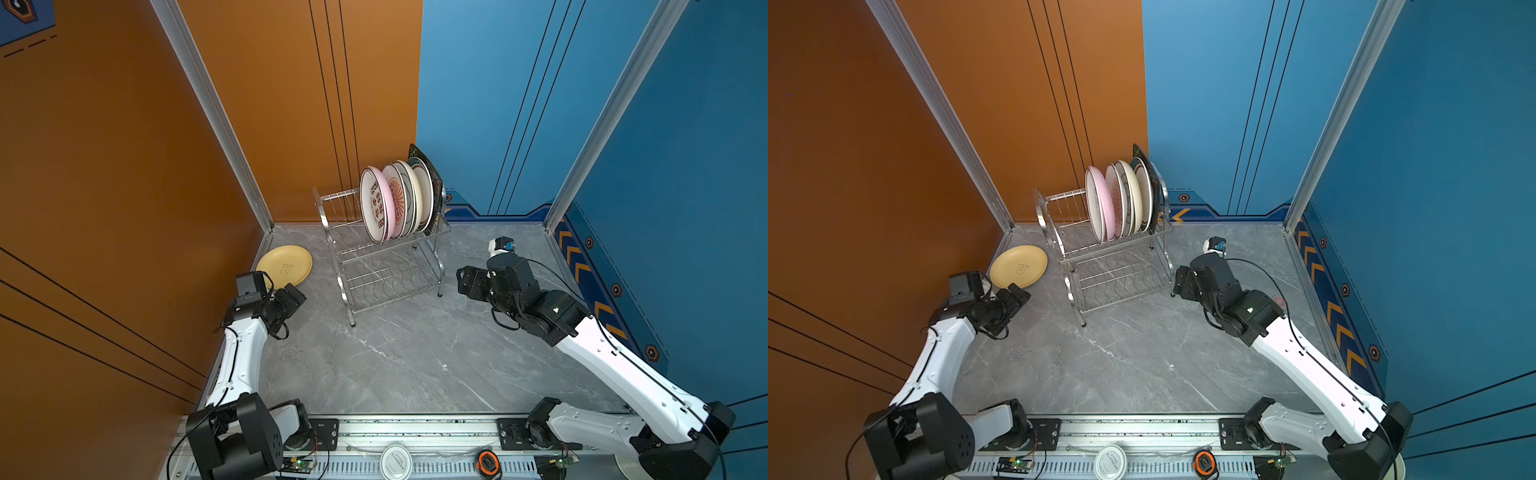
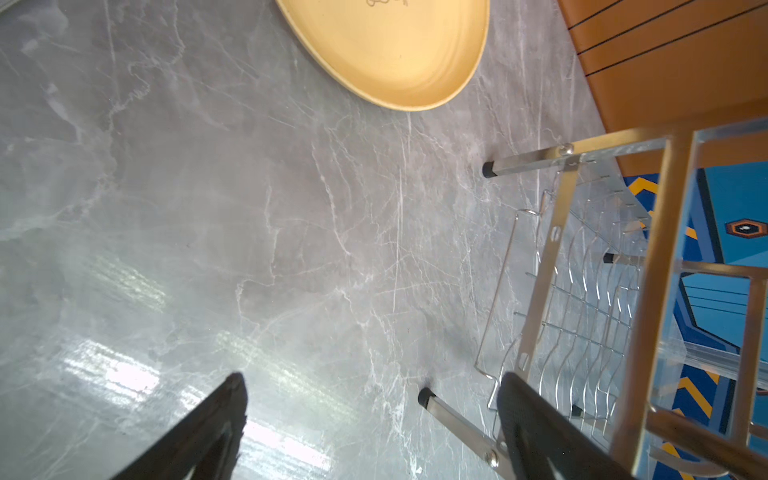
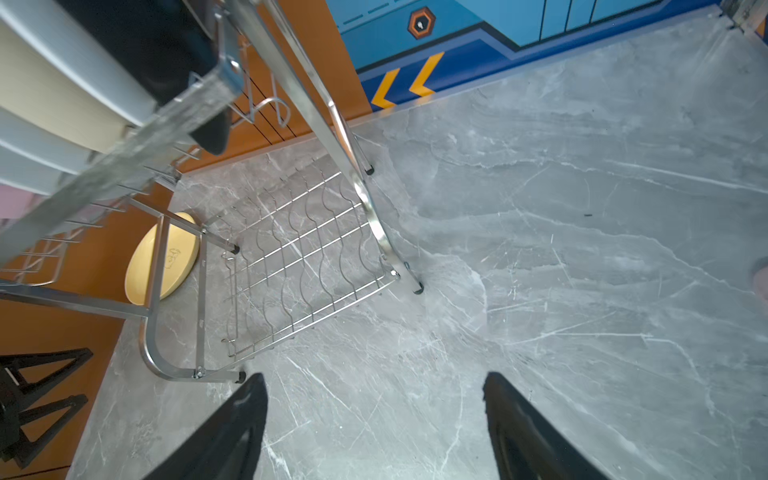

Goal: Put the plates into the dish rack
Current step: 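Withdraw the open right gripper from the rack while the left nears the yellow plate, then lower the left gripper to the yellow bear-print plate's edge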

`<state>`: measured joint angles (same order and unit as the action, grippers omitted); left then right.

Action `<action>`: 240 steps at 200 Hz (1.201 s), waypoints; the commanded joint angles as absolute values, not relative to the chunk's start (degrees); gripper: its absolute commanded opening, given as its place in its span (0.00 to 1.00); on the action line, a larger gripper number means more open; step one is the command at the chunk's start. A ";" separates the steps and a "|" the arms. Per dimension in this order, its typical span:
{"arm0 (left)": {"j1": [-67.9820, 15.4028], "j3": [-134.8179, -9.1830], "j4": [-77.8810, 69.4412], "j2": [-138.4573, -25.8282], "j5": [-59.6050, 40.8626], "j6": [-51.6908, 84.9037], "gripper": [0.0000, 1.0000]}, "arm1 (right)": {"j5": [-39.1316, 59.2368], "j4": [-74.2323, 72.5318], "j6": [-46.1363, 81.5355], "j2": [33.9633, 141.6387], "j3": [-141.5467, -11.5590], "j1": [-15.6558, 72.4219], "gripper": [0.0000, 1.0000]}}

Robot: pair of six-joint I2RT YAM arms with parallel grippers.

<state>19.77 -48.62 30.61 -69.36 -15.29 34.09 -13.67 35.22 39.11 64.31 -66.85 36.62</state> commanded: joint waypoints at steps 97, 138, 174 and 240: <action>22.44 -66.53 26.45 -96.74 -13.87 38.46 0.70 | 0.81 30.46 40.93 62.84 -58.99 22.83 0.86; 21.54 -70.97 26.54 -102.07 -10.67 40.90 0.63 | 3.79 29.71 40.41 64.04 -58.40 18.86 0.86; 21.44 -74.62 27.16 -106.25 -8.24 42.74 0.58 | 5.61 29.53 39.91 65.76 -58.92 16.67 0.86; 21.45 -79.32 29.54 -112.35 -5.72 45.95 0.54 | 6.60 29.44 39.45 68.15 -60.78 14.64 0.87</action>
